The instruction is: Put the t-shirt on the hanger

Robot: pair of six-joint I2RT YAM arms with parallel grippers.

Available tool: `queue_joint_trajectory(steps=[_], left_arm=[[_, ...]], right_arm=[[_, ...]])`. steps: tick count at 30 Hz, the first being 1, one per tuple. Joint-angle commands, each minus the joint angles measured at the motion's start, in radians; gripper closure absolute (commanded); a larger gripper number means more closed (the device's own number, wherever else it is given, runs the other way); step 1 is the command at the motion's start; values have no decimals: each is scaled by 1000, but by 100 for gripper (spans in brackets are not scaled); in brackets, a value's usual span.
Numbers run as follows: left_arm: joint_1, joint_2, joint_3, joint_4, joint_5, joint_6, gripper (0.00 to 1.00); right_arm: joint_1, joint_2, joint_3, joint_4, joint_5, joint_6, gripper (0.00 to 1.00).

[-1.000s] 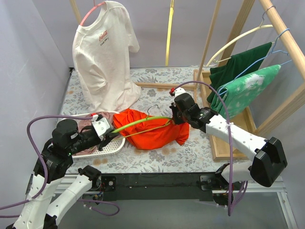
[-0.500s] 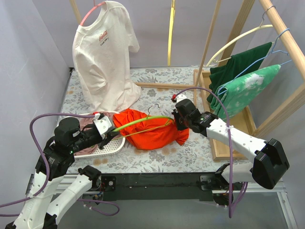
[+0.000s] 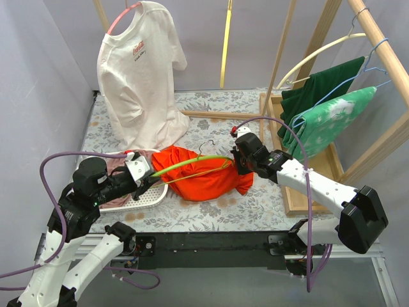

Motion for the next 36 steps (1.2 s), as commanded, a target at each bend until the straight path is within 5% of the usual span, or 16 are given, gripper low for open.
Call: queue_joint_trajectory(steps=[1, 11, 21, 36], left_arm=[[-2, 1, 5, 56, 19, 4, 100], [-3, -1, -13, 66, 42, -9, 100], [-2, -2, -85, 152, 97, -52, 100], [-2, 7, -141, 350, -178, -203, 100]], right_arm=[[1, -12, -3, -25, 26, 9, 99], [2, -21, 26, -42, 22, 9, 99], [2, -12, 224, -68, -27, -7, 99], [143, 106, 616, -157, -89, -63, 99]])
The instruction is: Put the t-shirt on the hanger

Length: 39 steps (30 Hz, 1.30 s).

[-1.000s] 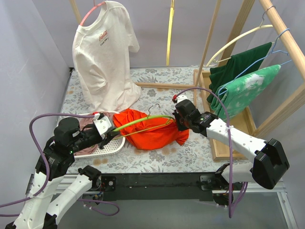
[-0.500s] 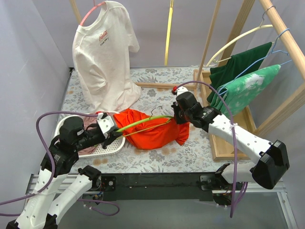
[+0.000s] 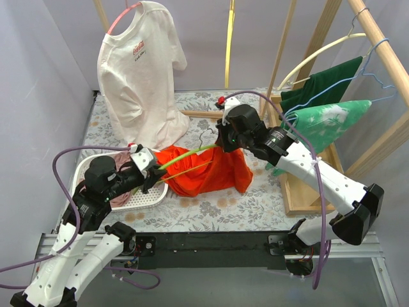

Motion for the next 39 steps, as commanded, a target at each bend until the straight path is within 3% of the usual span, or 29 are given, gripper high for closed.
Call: queue_joint_trajectory(steps=[1, 7, 14, 21, 25, 29, 39], left_arm=[[-2, 14, 31, 107, -180, -68, 100], [-2, -58, 65, 99, -303, -42, 100], [-2, -84, 19, 139, -152, -100, 100], [-2, -113, -125, 305, -38, -239, 100], [-2, -130, -202, 448, -55, -371, 100], [-2, -184, -288, 582, -110, -529, 100], [-2, -281, -469, 739, -90, -644, 100]], right_arm=[[98, 43, 182, -9, 9, -35, 99], [68, 46, 144, -45, 126, -54, 99], [46, 56, 182, -40, 3, -57, 99], [256, 127, 369, -65, 61, -73, 99], [309, 141, 423, -82, 103, -83, 99], [310, 109, 327, -59, 158, -86, 99], [232, -103, -72, 29, 218, 14, 96]])
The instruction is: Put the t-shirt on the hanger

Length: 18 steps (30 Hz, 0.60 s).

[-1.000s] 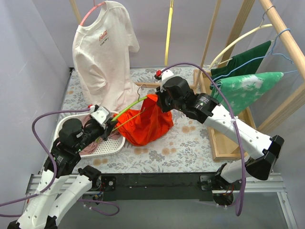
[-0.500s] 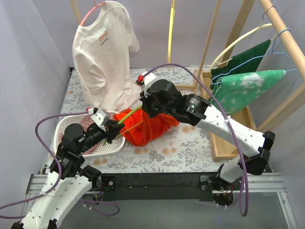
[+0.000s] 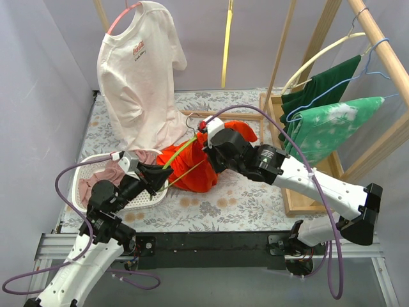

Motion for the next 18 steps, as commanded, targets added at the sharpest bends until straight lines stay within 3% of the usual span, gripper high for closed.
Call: queue_joint_trajectory(steps=[1, 5, 9, 12, 18], left_arm=[[-1, -58, -84, 216, 7, -106, 100], [-1, -69, -135, 244, 2, -114, 100], [-3, -23, -150, 282, 20, -122, 100], [-1, 23, -148, 289, 21, -117, 100], [-3, 92, -133, 293, 57, -107, 100]], right_arm=[[-48, -109, -95, 50, 57, 56, 94], [-85, -156, -150, 58, 23, 33, 81], [-85, -174, -155, 131, -55, -45, 55], [-86, -168, -121, 188, -106, -98, 41], [-88, -96, -37, 274, -127, -144, 33]])
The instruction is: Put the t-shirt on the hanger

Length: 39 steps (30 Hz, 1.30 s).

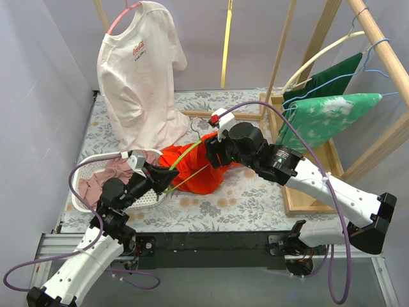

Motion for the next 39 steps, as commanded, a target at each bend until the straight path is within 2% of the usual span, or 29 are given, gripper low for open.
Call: queue_joint_trajectory(steps=[1, 8, 12, 20, 23, 24, 26, 27, 28, 30, 31, 34, 38, 39], left_arm=[[-2, 31, 24, 82, 41, 8, 100], [-5, 93, 52, 76, 90, 19, 100], [-7, 116, 72, 76, 123, 35, 100], [-13, 174, 107, 77, 146, 57, 98], [-16, 205, 122, 71, 169, 62, 95], [-16, 214, 130, 54, 170, 63, 93], [-16, 246, 159, 37, 169, 62, 91], [-16, 260, 171, 16, 161, 52, 88], [-16, 271, 183, 1, 153, 46, 81], [-16, 313, 234, -60, 114, 36, 72], [-16, 329, 254, -93, 91, 20, 63], [-16, 401, 360, -225, 19, 6, 45], [-15, 429, 440, -288, -55, -15, 27], [-15, 439, 466, -311, -105, -21, 25]], right_arm=[[-5, 39, 78, 166, -27, -56, 32], [-68, 112, 66, 235, -50, 18, 31], [-88, 105, -8, 313, -40, 57, 31], [-88, 97, -146, 445, -41, 126, 39], [-88, 65, -213, 517, -15, 134, 53], [-88, 57, -229, 531, -7, 134, 68], [-88, 33, -272, 571, 3, 131, 85], [-88, 24, -284, 583, 5, 126, 97], [-88, 18, -298, 595, 5, 122, 99], [-88, -2, -335, 625, 5, 111, 99], [-88, -10, -348, 637, 3, 106, 99], [-88, -45, -402, 681, -9, 89, 99], [-89, -94, -459, 727, -35, 69, 99], [-88, -104, -468, 741, -43, 59, 99]])
